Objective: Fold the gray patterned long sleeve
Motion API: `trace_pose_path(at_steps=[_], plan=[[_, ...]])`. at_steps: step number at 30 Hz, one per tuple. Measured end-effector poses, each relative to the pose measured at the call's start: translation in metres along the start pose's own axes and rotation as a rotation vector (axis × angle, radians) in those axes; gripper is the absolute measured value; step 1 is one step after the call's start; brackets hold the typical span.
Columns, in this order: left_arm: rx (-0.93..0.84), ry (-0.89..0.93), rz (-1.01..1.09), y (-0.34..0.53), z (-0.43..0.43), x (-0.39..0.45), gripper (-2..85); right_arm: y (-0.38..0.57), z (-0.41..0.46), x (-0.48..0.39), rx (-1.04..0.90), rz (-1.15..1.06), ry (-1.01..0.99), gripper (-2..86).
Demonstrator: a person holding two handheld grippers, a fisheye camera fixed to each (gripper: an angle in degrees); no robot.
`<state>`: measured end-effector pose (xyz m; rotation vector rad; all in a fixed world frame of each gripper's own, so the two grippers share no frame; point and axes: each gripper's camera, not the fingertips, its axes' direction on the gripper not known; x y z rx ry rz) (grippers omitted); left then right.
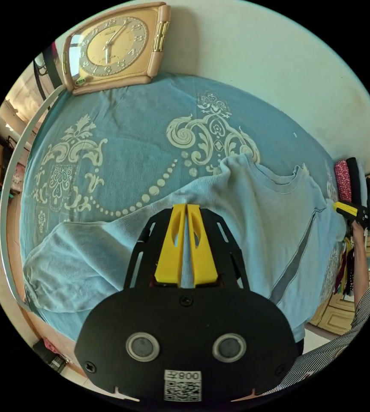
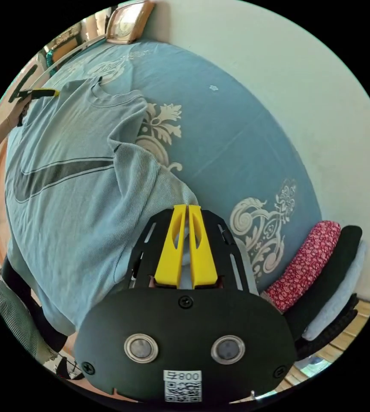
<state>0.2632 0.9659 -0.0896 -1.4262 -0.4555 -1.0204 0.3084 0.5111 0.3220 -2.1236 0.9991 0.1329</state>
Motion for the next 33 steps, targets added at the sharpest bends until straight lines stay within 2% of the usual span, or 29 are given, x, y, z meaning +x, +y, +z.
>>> trace_pose_path(at_steps=[5, 11, 14, 19, 23, 27, 33], plan=[[-0.032, 0.03, -0.015, -0.013, 0.004, -0.002, 1.2, 0.026, 0.022, 0.07, -0.027, 0.241, -0.256, 1.0], [0.031, 0.011, -0.049, -0.006, -0.031, -0.017, 3.0, 0.043, 0.024, 0.095, 0.031, 0.332, -0.3, 1.4], [0.084, 0.075, -0.099, 0.016, -0.056, -0.037, 5.5, 0.067, 0.008, 0.105, 0.145, 0.362, -0.348, 2.3], [0.047, 0.09, -0.189, 0.049, -0.059, -0.051, 8.7, 0.118, -0.014, 0.109, 0.263, 0.44, -0.287, 5.3], [-0.031, 0.108, -0.255, 0.045, -0.041, -0.049, 7.1, 0.142, 0.01, 0.116, 0.177, 0.474, -0.294, 5.9], [0.029, 0.122, -0.27, 0.045, -0.061, -0.039, 4.1, 0.151, 0.044, 0.124, 0.042, 0.5, -0.33, 3.5], [0.083, 0.15, -0.36, 0.061, -0.074, -0.034, 3.8, 0.195, 0.04, 0.129, 0.027, 0.561, -0.199, 0.7]])
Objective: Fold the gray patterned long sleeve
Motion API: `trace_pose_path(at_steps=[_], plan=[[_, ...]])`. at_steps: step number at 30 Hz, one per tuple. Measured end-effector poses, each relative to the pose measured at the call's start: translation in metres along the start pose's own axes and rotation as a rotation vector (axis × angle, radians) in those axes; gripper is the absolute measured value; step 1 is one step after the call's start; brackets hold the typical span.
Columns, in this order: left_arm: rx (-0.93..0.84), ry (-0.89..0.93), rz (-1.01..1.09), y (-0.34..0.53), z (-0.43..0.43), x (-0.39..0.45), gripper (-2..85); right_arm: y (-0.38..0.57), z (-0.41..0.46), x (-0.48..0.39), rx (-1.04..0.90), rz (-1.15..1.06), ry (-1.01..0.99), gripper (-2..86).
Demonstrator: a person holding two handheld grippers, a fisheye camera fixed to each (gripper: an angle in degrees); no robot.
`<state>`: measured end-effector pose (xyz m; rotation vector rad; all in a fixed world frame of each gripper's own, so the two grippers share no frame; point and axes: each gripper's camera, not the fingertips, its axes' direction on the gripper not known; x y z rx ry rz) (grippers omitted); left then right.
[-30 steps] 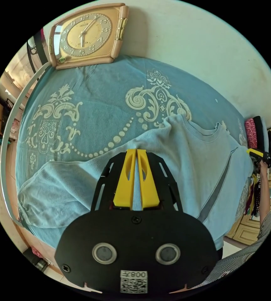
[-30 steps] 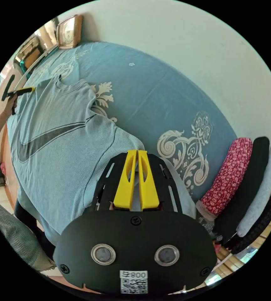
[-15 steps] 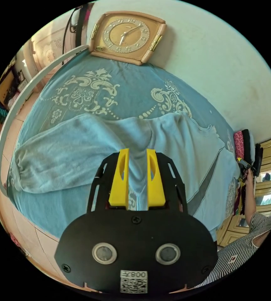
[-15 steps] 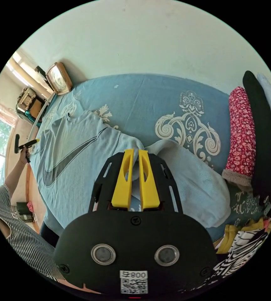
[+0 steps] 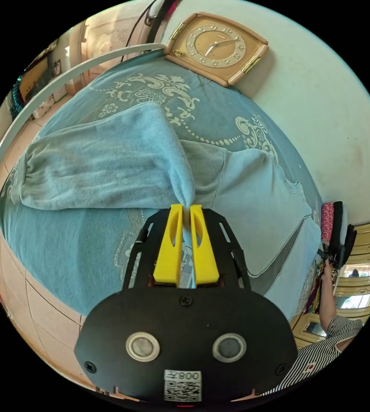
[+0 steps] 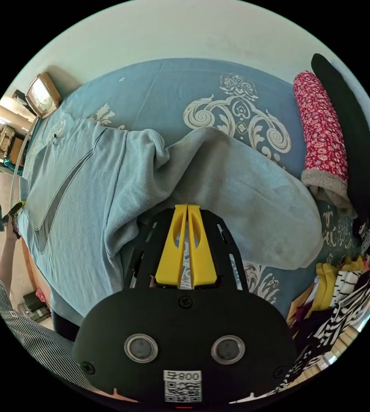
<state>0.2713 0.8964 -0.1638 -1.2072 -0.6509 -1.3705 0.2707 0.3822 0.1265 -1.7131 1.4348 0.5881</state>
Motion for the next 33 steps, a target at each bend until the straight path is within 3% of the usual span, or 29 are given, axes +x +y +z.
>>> trace_pose_path(at_steps=[7, 13, 21, 24, 27, 33], plan=[[0.111, -0.045, 0.028, 0.01, -0.03, 0.045, 6.1, 0.064, -0.03, 0.056, 0.17, 0.149, -0.105, 1.5], [0.137, 0.058, 0.289, 0.018, -0.045, 0.143, 7.9, 0.16, -0.057, 0.135, 0.27, 0.372, -0.066, 6.8], [-0.111, 0.4, 0.954, 0.023, 0.041, 0.433, 8.4, 0.229, -0.061, 0.194, 0.378, 0.601, -0.091, 10.0], [-0.182, 0.505, 1.103, 0.042, 0.067, 0.524, 8.0, 0.236, -0.054, 0.202, 0.382, 0.661, -0.112, 11.0], [-0.232, 0.542, 1.197, 0.064, 0.084, 0.584, 7.9, 0.249, -0.051, 0.205, 0.419, 0.721, -0.159, 10.4], [-0.308, 0.633, 1.166, 0.083, 0.101, 0.623, 7.8, 0.286, -0.055, 0.187, 0.533, 0.735, -0.291, 5.4]])
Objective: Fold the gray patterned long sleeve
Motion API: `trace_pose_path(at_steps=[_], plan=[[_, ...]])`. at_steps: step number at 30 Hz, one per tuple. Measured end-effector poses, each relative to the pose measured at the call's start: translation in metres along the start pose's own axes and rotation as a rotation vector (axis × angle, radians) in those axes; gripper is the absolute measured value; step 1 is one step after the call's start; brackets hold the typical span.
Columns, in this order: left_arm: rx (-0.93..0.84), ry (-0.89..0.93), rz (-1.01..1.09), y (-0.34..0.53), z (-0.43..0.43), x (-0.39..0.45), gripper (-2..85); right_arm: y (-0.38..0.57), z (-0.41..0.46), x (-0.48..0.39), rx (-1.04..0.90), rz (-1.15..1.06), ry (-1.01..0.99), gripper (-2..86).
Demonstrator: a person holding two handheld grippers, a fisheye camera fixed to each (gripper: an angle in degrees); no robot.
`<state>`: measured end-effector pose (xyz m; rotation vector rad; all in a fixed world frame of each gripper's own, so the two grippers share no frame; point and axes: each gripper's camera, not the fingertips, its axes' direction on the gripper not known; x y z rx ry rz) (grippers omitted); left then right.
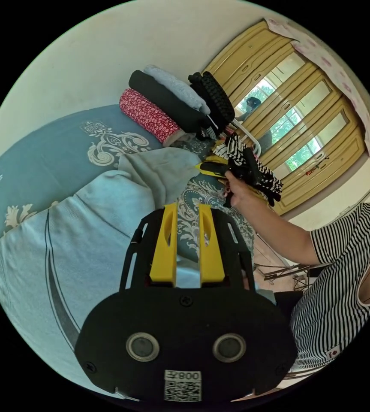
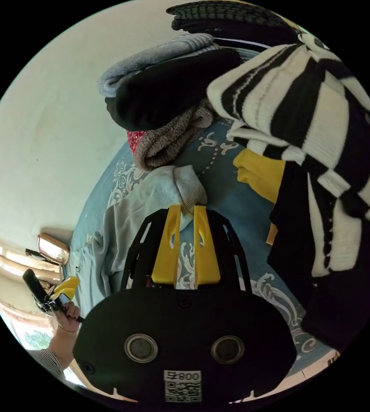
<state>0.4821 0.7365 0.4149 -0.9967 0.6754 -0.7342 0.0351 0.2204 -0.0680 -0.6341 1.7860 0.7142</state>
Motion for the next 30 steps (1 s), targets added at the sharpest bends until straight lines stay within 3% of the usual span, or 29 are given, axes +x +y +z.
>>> trace_pose_path(at_steps=[4, 8, 14, 21, 26, 30], plan=[[-0.015, 0.017, -0.005, -0.009, -0.001, -0.001, 8.6, 0.038, -0.04, -0.021, 0.142, -0.079, -0.185, 4.2], [0.087, 0.108, -0.014, -0.015, -0.029, 0.001, 10.0, 0.099, -0.094, -0.105, 0.224, -0.421, -0.285, 3.6], [0.273, 0.135, -0.203, 0.043, -0.092, -0.011, 11.9, 0.202, -0.092, -0.236, 0.022, -0.895, -0.439, 3.5], [0.238, 0.067, -0.492, 0.128, -0.1, -0.047, 14.4, 0.336, -0.028, -0.329, -0.23, -1.197, -0.196, 3.6], [0.135, 0.062, -0.502, 0.122, -0.078, -0.063, 16.3, 0.399, -0.011, -0.374, -0.265, -1.366, -0.052, 3.9], [0.017, -0.001, -0.502, 0.119, -0.061, -0.074, 10.9, 0.435, -0.005, -0.406, -0.271, -1.44, 0.018, 3.7]])
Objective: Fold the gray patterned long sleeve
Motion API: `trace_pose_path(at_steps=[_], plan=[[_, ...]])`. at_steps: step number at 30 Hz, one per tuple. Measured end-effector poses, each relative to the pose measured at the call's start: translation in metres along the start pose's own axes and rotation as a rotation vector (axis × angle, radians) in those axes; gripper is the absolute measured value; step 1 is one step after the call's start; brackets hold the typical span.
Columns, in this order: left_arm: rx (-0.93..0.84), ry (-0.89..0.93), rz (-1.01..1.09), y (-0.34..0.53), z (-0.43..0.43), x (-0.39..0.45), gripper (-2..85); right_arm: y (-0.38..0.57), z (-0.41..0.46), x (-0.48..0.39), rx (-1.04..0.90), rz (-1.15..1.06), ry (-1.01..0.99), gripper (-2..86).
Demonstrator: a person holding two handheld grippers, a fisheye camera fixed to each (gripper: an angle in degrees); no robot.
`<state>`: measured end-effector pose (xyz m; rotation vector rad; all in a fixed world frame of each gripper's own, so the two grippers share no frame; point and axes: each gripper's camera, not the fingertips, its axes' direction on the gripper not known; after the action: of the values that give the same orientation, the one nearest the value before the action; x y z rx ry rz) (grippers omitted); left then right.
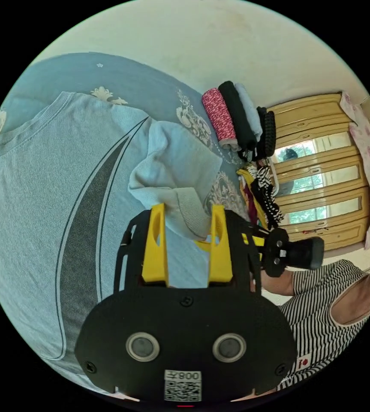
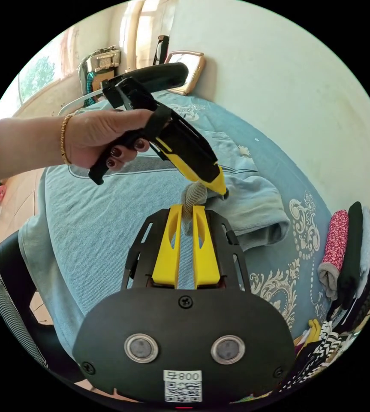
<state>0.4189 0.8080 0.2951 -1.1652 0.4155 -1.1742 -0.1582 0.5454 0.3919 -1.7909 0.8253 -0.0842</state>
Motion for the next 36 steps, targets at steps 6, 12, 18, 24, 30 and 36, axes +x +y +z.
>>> trace_pose_path(at_steps=[6, 12, 18, 24, 30, 36], plan=[[0.165, 0.104, 0.031, 0.028, -0.047, -0.008, 6.8, -0.039, -0.022, -0.029, 0.063, 0.033, 0.018, 4.0], [0.362, 0.217, 0.051, 0.092, -0.134, -0.033, 6.4, -0.107, -0.064, -0.077, 0.222, -0.044, -0.023, 4.5], [0.386, 0.147, -0.064, 0.165, -0.194, -0.086, 6.2, -0.177, -0.056, -0.158, 0.275, -0.188, -0.094, 4.8], [0.361, 0.155, -0.207, 0.207, -0.201, -0.151, 6.0, -0.227, -0.009, -0.204, 0.203, -0.234, -0.143, 4.7], [0.331, 0.106, -0.351, 0.236, -0.18, -0.21, 7.3, -0.263, 0.063, -0.21, 0.047, -0.217, -0.27, 5.2], [0.429, 0.054, -0.429, 0.275, -0.173, -0.227, 10.5, -0.279, 0.132, -0.192, -0.114, -0.147, -0.534, 6.0]])
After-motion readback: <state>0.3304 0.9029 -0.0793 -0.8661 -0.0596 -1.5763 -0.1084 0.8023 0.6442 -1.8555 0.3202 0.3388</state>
